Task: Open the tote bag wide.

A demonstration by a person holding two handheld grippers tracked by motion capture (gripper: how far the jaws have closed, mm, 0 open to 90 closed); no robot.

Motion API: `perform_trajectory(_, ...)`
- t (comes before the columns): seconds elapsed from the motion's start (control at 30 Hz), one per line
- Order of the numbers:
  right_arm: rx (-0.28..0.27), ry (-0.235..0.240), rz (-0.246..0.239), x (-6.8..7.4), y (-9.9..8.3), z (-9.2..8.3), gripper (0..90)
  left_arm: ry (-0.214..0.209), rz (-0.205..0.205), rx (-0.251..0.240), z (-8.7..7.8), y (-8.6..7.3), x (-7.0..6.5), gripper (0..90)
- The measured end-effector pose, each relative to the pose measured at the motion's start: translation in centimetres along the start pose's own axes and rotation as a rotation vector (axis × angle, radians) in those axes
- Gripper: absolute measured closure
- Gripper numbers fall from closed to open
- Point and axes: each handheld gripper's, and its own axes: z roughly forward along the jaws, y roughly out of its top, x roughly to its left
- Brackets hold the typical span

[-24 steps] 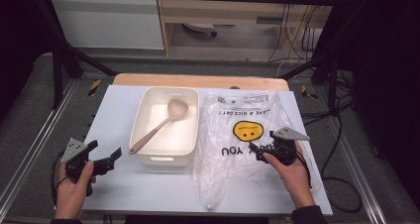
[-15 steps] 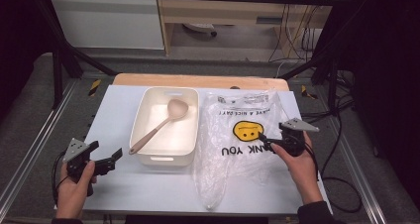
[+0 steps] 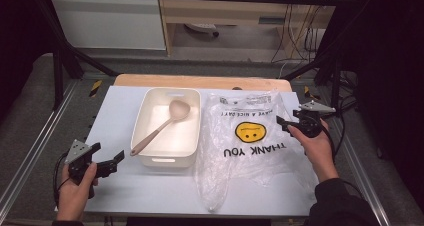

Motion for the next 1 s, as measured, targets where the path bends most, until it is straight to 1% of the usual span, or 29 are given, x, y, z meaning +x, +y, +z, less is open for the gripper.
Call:
perform_trajectory(0.07,0.024,-0.018,-0.014,-0.7,0.0,0.7,30.5,0.0,0.002,0.002,0.0,0.0,0.0,5.1)
perform_trajectory(0.1,0.024,-0.018,-0.014,-0.7,0.0,0.7,30.5,0.001,0.003,0.004,0.0,0.0,0.0,5.1)
perform_trajectory(0.13,0.043,-0.028,-0.011,-1.5,-0.1,1.4,33.0,0.003,0.0,0.004,0.0,0.0,0.0,5.1)
perform_trajectory(0.3,0.095,-0.051,0.012,-3.0,-0.8,3.3,32.4,0.004,0.007,0.011,0.1,-0.1,0.0,5.1)
perform_trajectory(0.47,0.145,-0.067,0.031,-4.0,-2.0,4.9,30.6,0.005,0.014,0.016,0.2,-0.1,-0.1,5.1)
perform_trajectory(0.57,0.159,-0.067,0.045,-4.3,-2.3,5.3,32.3,0.008,0.013,0.017,0.2,-0.1,-0.1,5.1)
perform_trajectory(0.6,0.168,-0.07,0.051,-4.7,-2.7,5.7,35.1,0.008,0.015,0.018,0.2,-0.1,0.0,5.1)
perform_trajectory(0.67,0.181,-0.064,0.061,-4.9,-2.9,5.8,38.3,0.007,0.013,0.021,0.2,-0.2,0.0,5.1)
perform_trajectory(0.7,0.182,-0.06,0.061,-5.0,-3.0,5.9,38.8,0.006,0.012,0.024,0.2,-0.2,0.0,5.1)
perform_trajectory(0.8,0.192,-0.045,0.061,-5.1,-3.3,6.0,45.1,0.007,0.012,0.027,0.3,-0.2,0.0,5.1)
perform_trajectory(0.83,0.195,-0.042,0.054,-5.2,-3.3,6.0,46.9,0.006,0.013,0.028,0.3,-0.2,0.0,5.1)
perform_trajectory(0.87,0.197,-0.037,0.056,-5.2,-3.4,6.1,51.2,0.006,0.014,0.028,0.3,-0.2,0.0,5.2)
perform_trajectory(0.93,0.209,-0.014,0.046,-5.2,-3.6,6.1,57.2,0.006,0.014,0.028,0.3,-0.2,-0.1,5.2)
perform_trajectory(0.97,0.213,-0.009,0.04,-5.2,-3.7,6.2,62.1,0.006,0.014,0.029,0.3,-0.2,-0.1,5.1)
perform_trajectory(1.0,0.22,0.006,0.041,-5.2,-3.7,6.2,66.9,0.006,0.014,0.029,0.3,-0.2,-0.1,5.1)
